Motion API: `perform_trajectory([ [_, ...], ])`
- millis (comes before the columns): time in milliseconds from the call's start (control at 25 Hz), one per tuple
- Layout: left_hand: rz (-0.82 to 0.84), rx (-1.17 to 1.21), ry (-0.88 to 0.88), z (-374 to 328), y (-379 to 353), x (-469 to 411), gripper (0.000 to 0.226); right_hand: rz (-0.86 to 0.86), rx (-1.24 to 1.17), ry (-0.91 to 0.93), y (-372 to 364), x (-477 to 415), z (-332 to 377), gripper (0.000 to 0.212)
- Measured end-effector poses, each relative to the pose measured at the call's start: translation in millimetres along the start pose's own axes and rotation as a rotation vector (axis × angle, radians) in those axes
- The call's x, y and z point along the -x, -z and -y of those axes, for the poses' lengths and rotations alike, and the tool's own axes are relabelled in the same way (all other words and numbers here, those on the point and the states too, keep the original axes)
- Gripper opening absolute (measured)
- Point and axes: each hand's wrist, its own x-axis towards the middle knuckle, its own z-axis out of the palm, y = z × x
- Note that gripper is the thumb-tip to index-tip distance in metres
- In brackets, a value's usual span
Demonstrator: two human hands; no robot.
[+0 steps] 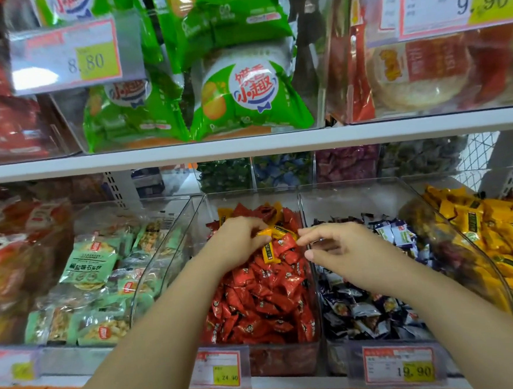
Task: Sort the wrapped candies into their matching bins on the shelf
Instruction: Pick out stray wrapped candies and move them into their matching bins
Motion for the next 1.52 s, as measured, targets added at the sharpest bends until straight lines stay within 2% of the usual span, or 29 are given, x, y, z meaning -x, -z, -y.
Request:
perform_trajectory([
  [200,0.292,-0.094,-0.004,4,8,-6,0.035,-0.001,-0.004,0.007,0,2,1,0.022],
  [320,0.380,-0.074,-0.007,6,7,-6,0.019,0.003,-0.022,0.007,-1,3,1,0.021],
  [400,0.405,-0.051,0.001,4,5,-5,0.023,0.005,-0.019,0.010,-1,3,1,0.021],
  [560,0.360,0.049,0.000,2,2,-3,0.026,0.003,-0.010,0.020,-1,3,1,0.021],
  [680,0.262,0.142,-0.004,7,1,4,0.025,0.006,-0.006,0.016,-1,3,1,0.021],
  [840,0.163,0.132,-0.010,13,-1,8,0.027,0.015,-0.002,0.010,0,3,1,0.020],
  [1280,0.275,0.003,-0.065,3,-13,-10,0.025,0.000,-0.012,0.008,-2,2,2,0.020],
  [1520,0.066,0.107,-0.129,8,-14,-8,0.025,-0.003,-0.006,0.008,-1,1,1,0.020],
])
